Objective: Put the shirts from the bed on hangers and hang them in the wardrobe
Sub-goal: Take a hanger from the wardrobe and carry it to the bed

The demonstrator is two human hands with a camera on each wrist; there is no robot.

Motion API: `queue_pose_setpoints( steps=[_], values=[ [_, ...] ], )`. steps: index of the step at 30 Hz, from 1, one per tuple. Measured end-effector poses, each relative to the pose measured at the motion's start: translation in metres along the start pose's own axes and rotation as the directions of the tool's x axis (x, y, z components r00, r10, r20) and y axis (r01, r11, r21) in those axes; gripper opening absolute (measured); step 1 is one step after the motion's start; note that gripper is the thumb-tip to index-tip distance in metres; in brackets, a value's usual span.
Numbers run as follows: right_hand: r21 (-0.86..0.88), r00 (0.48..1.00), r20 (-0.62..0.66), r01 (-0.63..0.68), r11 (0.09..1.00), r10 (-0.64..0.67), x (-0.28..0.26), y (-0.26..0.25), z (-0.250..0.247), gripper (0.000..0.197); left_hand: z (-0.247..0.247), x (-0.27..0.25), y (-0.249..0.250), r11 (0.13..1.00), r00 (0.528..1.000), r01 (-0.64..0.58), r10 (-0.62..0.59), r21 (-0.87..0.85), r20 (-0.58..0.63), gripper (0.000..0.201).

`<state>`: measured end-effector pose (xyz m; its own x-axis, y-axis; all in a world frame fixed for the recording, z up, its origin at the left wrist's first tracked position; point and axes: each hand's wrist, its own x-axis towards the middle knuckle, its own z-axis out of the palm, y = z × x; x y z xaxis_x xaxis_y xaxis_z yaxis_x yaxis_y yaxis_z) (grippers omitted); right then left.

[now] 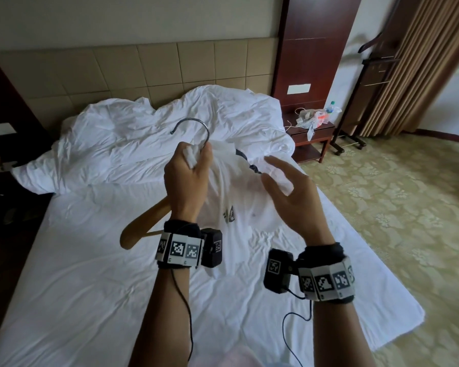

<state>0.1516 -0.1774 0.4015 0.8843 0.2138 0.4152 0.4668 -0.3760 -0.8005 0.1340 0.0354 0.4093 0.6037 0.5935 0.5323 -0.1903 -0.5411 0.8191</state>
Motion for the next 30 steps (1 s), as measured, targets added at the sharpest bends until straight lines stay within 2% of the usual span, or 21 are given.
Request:
queue_pose_setpoints(
  steps=[2,4,6,9,13,16,20,22,26,28,30],
  values=[
    [-0.159,0.990,0.117,-0.064,0.985,0.083,0.000,-0.002,-0.002,0.031,-0.001,0.000,0.001,0.999,1.000,-0.021,0.022,-0.039,0.023,0.046],
    [-0.289,0.968,0.224,-0.044,0.956,0.112,-0.001,-0.006,0.003,0.040,0.002,-0.003,0.005,0.998,0.996,-0.056,0.058,-0.044,0.066,0.047],
    [-0.263,0.967,0.234,-0.040,0.964,0.104,-0.003,-0.015,0.012,0.049,0.009,-0.009,0.012,0.996,0.987,-0.083,0.085,-0.016,0.139,0.049],
    [-0.146,0.986,0.146,-0.060,0.987,0.081,-0.003,-0.025,0.021,0.046,0.018,-0.018,0.024,0.993,0.961,-0.114,0.111,-0.004,0.254,0.052],
    [0.002,0.994,0.075,-0.074,0.997,0.073,0.000,-0.032,0.019,0.058,0.026,-0.027,0.033,0.996,0.907,-0.027,0.062,-0.089,0.417,0.051],
    [0.053,0.998,0.033,-0.064,0.996,0.063,-0.003,-0.034,0.016,0.041,0.030,-0.032,0.036,0.990,0.882,-0.081,0.124,-0.113,0.455,0.060],
    [0.081,0.995,-0.080,-0.045,0.996,0.051,-0.008,-0.036,0.015,0.053,0.033,-0.035,0.043,0.990,0.879,-0.044,0.102,-0.133,0.466,0.068],
    [0.062,0.990,-0.120,-0.066,0.996,0.073,-0.008,-0.036,0.016,0.052,0.034,-0.036,0.044,0.989,0.870,-0.029,0.095,-0.143,0.485,0.069],
    [0.080,0.980,-0.165,-0.099,0.992,0.111,-0.010,-0.035,0.014,0.054,0.029,-0.033,0.044,0.995,0.819,-0.062,0.098,-0.083,0.565,0.095],
    [0.098,0.975,-0.189,-0.101,0.990,0.118,-0.011,-0.036,0.014,0.055,0.026,-0.029,0.044,0.994,0.828,-0.103,0.105,-0.035,0.550,0.082],
    [0.108,0.969,-0.217,-0.097,0.989,0.119,-0.011,-0.036,0.014,0.054,0.020,-0.021,0.037,0.988,0.868,-0.151,0.126,0.013,0.481,0.060]
  ],
)
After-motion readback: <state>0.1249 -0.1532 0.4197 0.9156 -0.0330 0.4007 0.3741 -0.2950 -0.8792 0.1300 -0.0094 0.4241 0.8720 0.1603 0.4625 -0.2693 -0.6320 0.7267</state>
